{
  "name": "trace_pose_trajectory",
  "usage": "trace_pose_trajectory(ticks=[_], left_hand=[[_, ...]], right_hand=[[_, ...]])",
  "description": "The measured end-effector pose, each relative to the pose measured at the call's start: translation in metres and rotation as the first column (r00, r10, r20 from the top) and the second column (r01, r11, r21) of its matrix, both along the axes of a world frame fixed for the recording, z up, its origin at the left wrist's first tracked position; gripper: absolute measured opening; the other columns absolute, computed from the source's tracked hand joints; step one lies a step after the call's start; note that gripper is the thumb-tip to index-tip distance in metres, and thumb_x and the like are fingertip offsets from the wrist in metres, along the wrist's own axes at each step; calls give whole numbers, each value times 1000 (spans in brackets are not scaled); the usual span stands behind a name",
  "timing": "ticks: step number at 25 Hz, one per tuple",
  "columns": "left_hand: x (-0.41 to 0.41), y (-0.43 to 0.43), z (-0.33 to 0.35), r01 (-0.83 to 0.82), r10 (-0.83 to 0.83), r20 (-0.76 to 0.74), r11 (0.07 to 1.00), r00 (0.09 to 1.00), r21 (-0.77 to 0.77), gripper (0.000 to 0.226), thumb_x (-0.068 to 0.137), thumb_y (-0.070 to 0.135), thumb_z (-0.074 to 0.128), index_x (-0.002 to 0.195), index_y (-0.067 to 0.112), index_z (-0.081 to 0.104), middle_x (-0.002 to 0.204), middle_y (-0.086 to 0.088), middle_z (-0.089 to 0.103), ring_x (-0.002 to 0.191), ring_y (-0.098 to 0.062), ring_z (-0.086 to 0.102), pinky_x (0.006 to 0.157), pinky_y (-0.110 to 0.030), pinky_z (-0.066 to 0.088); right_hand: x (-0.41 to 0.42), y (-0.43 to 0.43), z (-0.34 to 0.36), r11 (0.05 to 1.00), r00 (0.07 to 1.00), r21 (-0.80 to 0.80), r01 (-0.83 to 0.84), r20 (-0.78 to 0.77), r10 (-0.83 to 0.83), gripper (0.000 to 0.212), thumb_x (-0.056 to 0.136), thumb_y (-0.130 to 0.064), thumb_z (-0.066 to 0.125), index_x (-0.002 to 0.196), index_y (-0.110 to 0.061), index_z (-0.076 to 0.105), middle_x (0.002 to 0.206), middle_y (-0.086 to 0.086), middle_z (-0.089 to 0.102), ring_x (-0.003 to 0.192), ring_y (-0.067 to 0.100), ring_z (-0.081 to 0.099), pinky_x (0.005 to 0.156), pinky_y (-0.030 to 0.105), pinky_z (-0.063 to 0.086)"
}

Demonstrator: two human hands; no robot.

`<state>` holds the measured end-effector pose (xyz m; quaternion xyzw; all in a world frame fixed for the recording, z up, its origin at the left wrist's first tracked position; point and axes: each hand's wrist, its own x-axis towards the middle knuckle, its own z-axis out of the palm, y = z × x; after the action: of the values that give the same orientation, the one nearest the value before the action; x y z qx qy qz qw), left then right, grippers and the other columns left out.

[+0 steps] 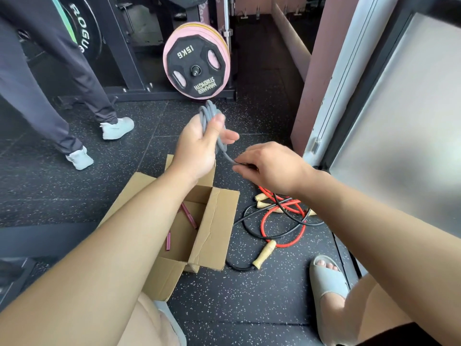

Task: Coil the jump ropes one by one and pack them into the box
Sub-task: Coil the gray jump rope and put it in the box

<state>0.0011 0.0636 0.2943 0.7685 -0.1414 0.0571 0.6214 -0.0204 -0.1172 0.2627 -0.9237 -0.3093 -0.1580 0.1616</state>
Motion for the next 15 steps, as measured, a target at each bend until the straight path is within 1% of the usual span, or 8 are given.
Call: trace_pose_trajectory(ticks=[1, 3, 5, 6, 8, 10, 13, 15], left_hand=[[0, -1, -3, -8, 2, 43, 990, 999, 139, 26, 104, 35, 45, 107, 12, 56, 79, 5, 76, 76, -9, 71, 75, -23, 53], [-3, -5, -7, -51, 9, 99, 902, 995, 428, 30, 102, 43, 47, 106, 15, 60, 81, 8, 72, 75, -8, 66, 70, -25, 49], [-8, -9, -10, 53, -71, 12, 835, 997, 548, 34, 103, 43, 43, 95, 15, 63, 78, 3, 71, 74, -17, 66, 64, -31, 46], [-12, -12, -9, 181, -158, -88, 848, 983, 499, 39, 104, 39, 40, 87, 13, 63, 74, -1, 71, 74, -24, 68, 62, -33, 47], [-16, -16, -8, 401, -343, -253, 886, 905, 233, 50, 107, 32, 37, 67, 11, 59, 58, -7, 65, 65, -35, 67, 65, -39, 51], [-16, -20, -7, 467, -441, -364, 884, 820, -19, 58, 106, 31, 37, 51, 19, 48, 46, -5, 49, 50, -32, 57, 60, -37, 47], [-15, -22, -8, 427, -471, -459, 881, 753, -202, 53, 102, 43, 41, 54, 21, 47, 40, 2, 32, 36, -21, 38, 47, -30, 35], [-11, -18, -9, 415, -489, -442, 872, 752, -259, 43, 98, 46, 46, 67, 15, 49, 38, 7, 30, 33, -15, 30, 51, -33, 29]], right_hand=[[-3, 1, 2, 1000, 1000, 11, -1, 31, 1, 33, 97, -45, 52, 87, -19, 69, 81, -4, 64, 79, 25, 64, 63, 42, 54], [-6, 2, 8, 999, 995, 28, -22, 103, 19, 34, 93, -54, 59, 83, -23, 69, 81, -7, 66, 78, 21, 66, 58, 39, 54], [-8, -3, 18, 996, 985, 67, -60, 165, 48, 38, 87, -60, 65, 76, -23, 67, 79, -9, 66, 75, 16, 66, 58, 34, 52], [-8, -7, 22, 992, 980, 97, -75, 189, 55, 40, 84, -61, 68, 73, -23, 66, 76, -10, 65, 74, 13, 64, 58, 33, 51], [-11, -14, 29, 978, 984, 201, -59, 176, 23, 41, 79, -60, 74, 73, -21, 62, 70, -9, 61, 68, 12, 59, 58, 34, 49], [-13, -17, 33, 933, 1000, 361, 9, 20, -17, 44, 76, -57, 79, 84, -20, 56, 66, -9, 56, 60, 13, 51, 58, 33, 45], [-11, -17, 34, 880, 987, 473, 30, -153, 49, 41, 82, -43, 81, 99, -16, 55, 60, -8, 53, 55, 10, 46, 57, 24, 37], [-5, -17, 32, 851, 972, 523, 50, -220, 78, 35, 87, -40, 76, 104, -14, 60, 63, -9, 52, 57, 5, 43, 58, 24, 37]])
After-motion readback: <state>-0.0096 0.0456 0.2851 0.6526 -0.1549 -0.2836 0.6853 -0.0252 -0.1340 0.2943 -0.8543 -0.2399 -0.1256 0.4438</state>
